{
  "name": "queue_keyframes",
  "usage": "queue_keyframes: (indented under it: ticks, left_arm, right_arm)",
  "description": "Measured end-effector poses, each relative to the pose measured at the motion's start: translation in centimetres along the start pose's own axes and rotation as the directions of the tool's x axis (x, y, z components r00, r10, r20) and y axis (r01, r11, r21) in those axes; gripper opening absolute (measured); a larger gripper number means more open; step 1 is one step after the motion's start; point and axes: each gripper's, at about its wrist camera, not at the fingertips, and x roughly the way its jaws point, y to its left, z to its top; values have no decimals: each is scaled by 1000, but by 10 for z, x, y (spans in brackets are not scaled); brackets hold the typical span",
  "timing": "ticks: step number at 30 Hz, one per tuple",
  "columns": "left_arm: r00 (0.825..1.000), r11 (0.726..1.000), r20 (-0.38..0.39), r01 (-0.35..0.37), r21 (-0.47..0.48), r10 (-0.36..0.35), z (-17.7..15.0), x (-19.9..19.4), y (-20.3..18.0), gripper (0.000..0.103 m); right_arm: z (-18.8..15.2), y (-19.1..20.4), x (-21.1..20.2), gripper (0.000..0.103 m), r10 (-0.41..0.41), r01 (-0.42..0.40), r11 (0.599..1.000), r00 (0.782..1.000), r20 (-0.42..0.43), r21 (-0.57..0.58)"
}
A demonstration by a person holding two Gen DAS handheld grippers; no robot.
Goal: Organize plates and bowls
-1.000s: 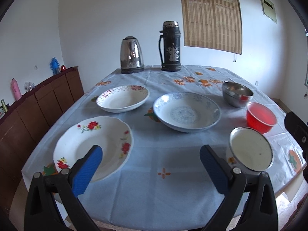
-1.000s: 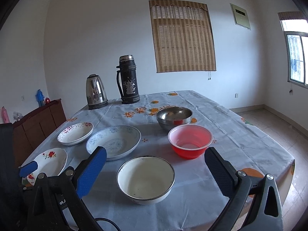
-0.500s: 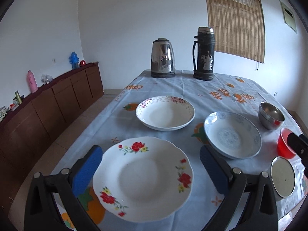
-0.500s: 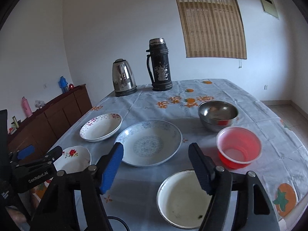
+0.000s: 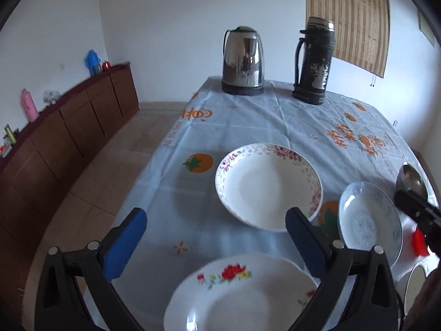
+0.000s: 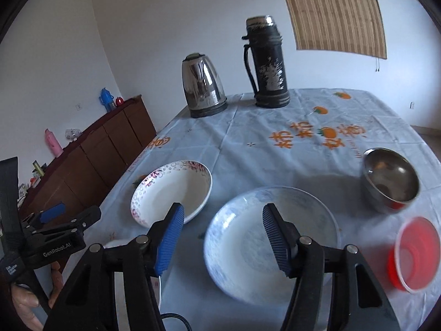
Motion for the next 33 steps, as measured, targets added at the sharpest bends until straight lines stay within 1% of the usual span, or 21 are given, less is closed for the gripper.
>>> queue_keyframes:
  ticks: [2, 3, 5, 9, 12, 14, 15, 18, 20, 21, 23, 25, 28, 29, 31, 32, 33]
  left_arm:
    - [999, 1000, -37, 15, -14, -16, 12, 16, 8, 94]
    - [998, 999, -57, 37, -24, -38, 18, 25, 11, 93]
    - [993, 997, -89, 69, -43, -72, 25, 39, 17, 93]
    - [988, 997, -138, 65, -49, -71, 33, 65, 22, 93]
    - [983, 996, -167, 69, -58, -78, 35, 80, 25, 93]
    - [981, 997, -183, 46, -56, -56, 36, 92, 27, 83]
    - [978, 997, -200, 48, -67, -60, 35, 98, 30, 77]
    - [968, 992, -231, 73, -105, -96, 33, 112, 36, 76]
    - [967, 993, -238, 65, -100, -88, 33, 119, 34, 76]
    - [968, 994, -240, 58, -91, -79, 33, 122, 32, 75]
    - [967, 994, -242, 57, -89, -77, 34, 126, 32, 71]
    - [964, 992, -249, 70, -105, -95, 35, 131, 32, 70]
    - [962, 993, -258, 65, -96, -88, 37, 137, 29, 70]
    - [961, 993, -260, 67, -93, -89, 36, 138, 28, 70]
    - [958, 993, -268, 74, -95, -97, 36, 141, 28, 61]
    - [955, 991, -279, 78, -105, -105, 36, 145, 28, 58]
    - [951, 990, -286, 86, -113, -115, 36, 148, 28, 50]
  right_arm:
    - [11, 3, 26, 49, 26, -25, 999, 998, -54, 24]
    - [15, 3, 37, 49, 36, -33, 999, 997, -74, 42]
    - [23, 6, 60, 49, 18, -14, 999, 995, -99, 44]
    - [28, 11, 89, 49, 8, -1, 999, 991, -135, 52]
    - [29, 15, 108, 49, -11, 16, 1000, 987, -162, 27]
    - [32, 16, 120, 49, -23, 27, 999, 984, -175, 22]
    - [33, 13, 127, 48, -33, 40, 999, 983, -182, 34]
    - [35, 13, 142, 45, -43, 54, 997, 976, -212, 48]
    - [37, 16, 154, 43, -60, 69, 997, 971, -231, 31]
    - [38, 17, 158, 38, -63, 70, 997, 969, -239, 24]
    - [40, 17, 166, 33, -51, 59, 998, 965, -257, 26]
    - [41, 14, 173, 33, -41, 54, 998, 962, -270, 43]
    - [40, 12, 182, 33, -23, 42, 997, 956, -294, 61]
    - [38, 12, 185, 31, -10, 32, 997, 952, -305, 69]
    - [36, 9, 190, 19, 22, 9, 996, 944, -329, 93]
    - [36, 8, 193, 18, 44, -9, 995, 941, -335, 104]
    - [35, 9, 194, 17, 53, -17, 994, 939, -340, 108]
